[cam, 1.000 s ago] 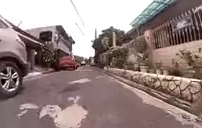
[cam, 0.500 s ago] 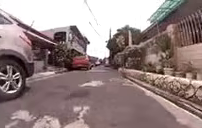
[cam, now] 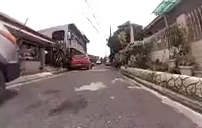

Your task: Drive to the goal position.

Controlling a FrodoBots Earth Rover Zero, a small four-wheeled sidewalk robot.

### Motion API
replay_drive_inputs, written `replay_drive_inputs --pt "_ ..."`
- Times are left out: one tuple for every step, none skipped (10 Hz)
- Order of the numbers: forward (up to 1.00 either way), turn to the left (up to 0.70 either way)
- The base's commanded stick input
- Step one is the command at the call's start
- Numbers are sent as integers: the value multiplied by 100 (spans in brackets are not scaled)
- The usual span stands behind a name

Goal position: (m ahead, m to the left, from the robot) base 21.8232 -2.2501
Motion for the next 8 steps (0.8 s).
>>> replay_drive_inputs --pt "100 0" --pt "100 0" --pt "100 0" --pt "100 0" --pt "100 0" --pt "100 0" --pt "100 0" --pt "100 0"
